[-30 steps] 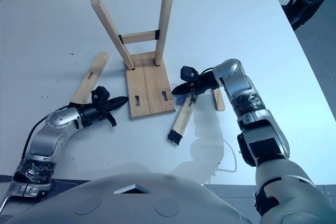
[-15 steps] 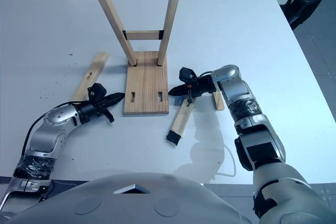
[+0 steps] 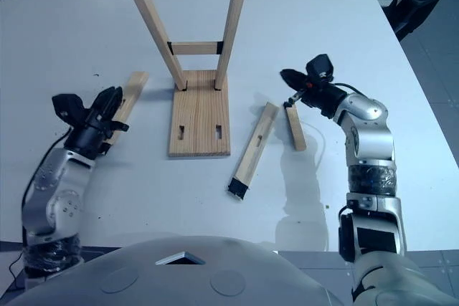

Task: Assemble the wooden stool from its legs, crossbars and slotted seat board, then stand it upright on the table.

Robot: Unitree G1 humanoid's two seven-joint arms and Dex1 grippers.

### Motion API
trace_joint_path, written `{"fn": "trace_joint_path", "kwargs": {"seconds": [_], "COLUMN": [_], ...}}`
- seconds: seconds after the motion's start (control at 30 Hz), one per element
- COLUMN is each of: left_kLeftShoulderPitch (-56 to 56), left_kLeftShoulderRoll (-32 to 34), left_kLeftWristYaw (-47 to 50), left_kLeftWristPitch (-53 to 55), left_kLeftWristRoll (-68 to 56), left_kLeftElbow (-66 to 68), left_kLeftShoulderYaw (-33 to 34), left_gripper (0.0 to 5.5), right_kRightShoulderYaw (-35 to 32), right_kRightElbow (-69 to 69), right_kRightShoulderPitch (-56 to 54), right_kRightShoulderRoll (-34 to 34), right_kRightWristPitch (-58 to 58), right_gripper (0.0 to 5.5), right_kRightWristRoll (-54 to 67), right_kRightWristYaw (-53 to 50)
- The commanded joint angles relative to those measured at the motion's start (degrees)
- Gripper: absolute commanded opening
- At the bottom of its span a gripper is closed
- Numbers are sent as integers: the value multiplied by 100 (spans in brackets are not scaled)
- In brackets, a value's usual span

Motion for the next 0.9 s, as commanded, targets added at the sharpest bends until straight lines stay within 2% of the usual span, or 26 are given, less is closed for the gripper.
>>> {"fn": "trace_joint_path", "kwargs": {"seconds": [0.03,0.17,0.37,0.43,0.6,0.77,0.9], "left_kLeftShoulderPitch": [595,852,1241,1497,2049,2424,2386], "left_kLeftShoulderRoll": [-448,-711,-822,-840,-767,-630,-507], "left_kLeftWristYaw": [825,1206,1322,1328,1191,1077,1034], "left_kLeftWristPitch": [-313,-434,-559,-584,-716,-706,-716], "left_kLeftWristRoll": [1080,1427,1674,1794,1861,1916,2028], "left_kLeftElbow": [-530,-738,-722,-730,-600,-752,-800], "left_kLeftShoulderYaw": [-691,-731,-863,-986,-1005,-923,-865], "left_gripper": [175,233,315,357,357,420,420], "right_kRightShoulderYaw": [-231,-232,-187,-137,-71,-250,-156], "right_kRightElbow": [-700,-1485,-2327,-2600,-3082,-3339,-3473], "right_kRightShoulderPitch": [927,1558,1987,2188,2837,3274,3437], "right_kRightShoulderRoll": [396,504,486,467,455,345,414], "right_kRightWristPitch": [152,500,1386,1708,2109,2283,2445], "right_gripper": [113,169,248,288,288,290,290], "right_kRightWristRoll": [-216,-187,145,277,352,491,531], "right_kRightWristYaw": [-1056,-1423,-1463,-1410,-1429,-1342,-1416]}}
